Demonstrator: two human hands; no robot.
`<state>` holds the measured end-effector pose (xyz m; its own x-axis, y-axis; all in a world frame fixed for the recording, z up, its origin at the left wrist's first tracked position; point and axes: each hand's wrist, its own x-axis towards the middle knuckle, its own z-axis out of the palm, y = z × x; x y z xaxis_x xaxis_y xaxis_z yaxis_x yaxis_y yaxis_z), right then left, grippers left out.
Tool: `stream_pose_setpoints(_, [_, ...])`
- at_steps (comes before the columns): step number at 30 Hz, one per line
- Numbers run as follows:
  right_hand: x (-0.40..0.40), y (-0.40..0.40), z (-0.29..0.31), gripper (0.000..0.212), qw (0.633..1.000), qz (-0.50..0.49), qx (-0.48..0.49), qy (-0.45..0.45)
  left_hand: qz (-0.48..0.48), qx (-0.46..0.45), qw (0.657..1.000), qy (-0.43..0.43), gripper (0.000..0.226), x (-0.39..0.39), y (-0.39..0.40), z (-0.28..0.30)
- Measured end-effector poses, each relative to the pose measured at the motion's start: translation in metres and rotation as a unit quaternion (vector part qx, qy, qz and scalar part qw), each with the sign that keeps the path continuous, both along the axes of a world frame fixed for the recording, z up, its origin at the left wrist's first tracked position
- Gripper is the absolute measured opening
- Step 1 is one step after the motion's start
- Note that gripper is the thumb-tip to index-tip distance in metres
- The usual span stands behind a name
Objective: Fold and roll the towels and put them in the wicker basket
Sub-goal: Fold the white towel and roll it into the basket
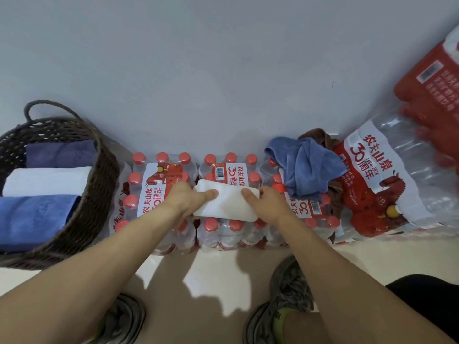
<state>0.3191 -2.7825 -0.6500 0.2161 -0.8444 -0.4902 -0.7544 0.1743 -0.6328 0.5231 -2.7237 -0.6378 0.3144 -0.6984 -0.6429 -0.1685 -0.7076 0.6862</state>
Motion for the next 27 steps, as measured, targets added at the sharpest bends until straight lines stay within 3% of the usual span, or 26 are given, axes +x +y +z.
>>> stream_pose_setpoints(3, [0.001,-0.005,0.026,0.037,1.000,0.028,-0.003,0.000,-0.005,0.032,0.992,0.121,0.059,0.009,-0.003,0.021])
stream_pose_setpoints(7, [0.026,0.000,0.069,0.077,0.981,0.138,-0.006,-0.134,-0.193,-0.003,0.979,0.068,0.040,0.021,-0.011,0.061])
stream_pose_setpoints(10, [0.058,0.020,0.094,0.095,0.959,0.243,-0.023,-0.142,-0.286,-0.050,0.955,0.066,0.042,0.039,-0.008,0.105])
stream_pose_setpoints(12, [0.076,0.031,0.102,0.085,0.958,0.246,-0.056,-0.138,-0.312,-0.069,0.945,0.073,0.045,0.058,0.002,0.127])
stream_pose_setpoints(15, [0.096,0.039,0.106,0.050,0.951,0.258,-0.032,-0.166,-0.332,-0.090,0.938,0.048,0.039,0.099,0.023,0.146])
stream_pose_setpoints(19, [0.145,0.045,0.115,0.035,0.935,0.315,-0.022,-0.160,-0.296,-0.097,0.949,0.037,0.035,0.173,0.042,0.155])
stream_pose_setpoints(22, [0.202,0.033,0.127,0.028,0.932,0.309,-0.114,-0.150,-0.158,-0.122,0.976,0.088,0.031,0.224,0.053,0.149])
stream_pose_setpoints(25, [0.258,0.020,0.132,0.028,0.934,0.283,-0.167,-0.140,-0.058,-0.168,0.984,0.029,0.021,0.258,0.063,0.135])
stream_pose_setpoints(27, [0.289,0.012,0.126,0.029,0.941,0.260,-0.163,-0.146,-0.009,-0.204,0.977,-0.056,0.014,0.275,0.067,0.124])
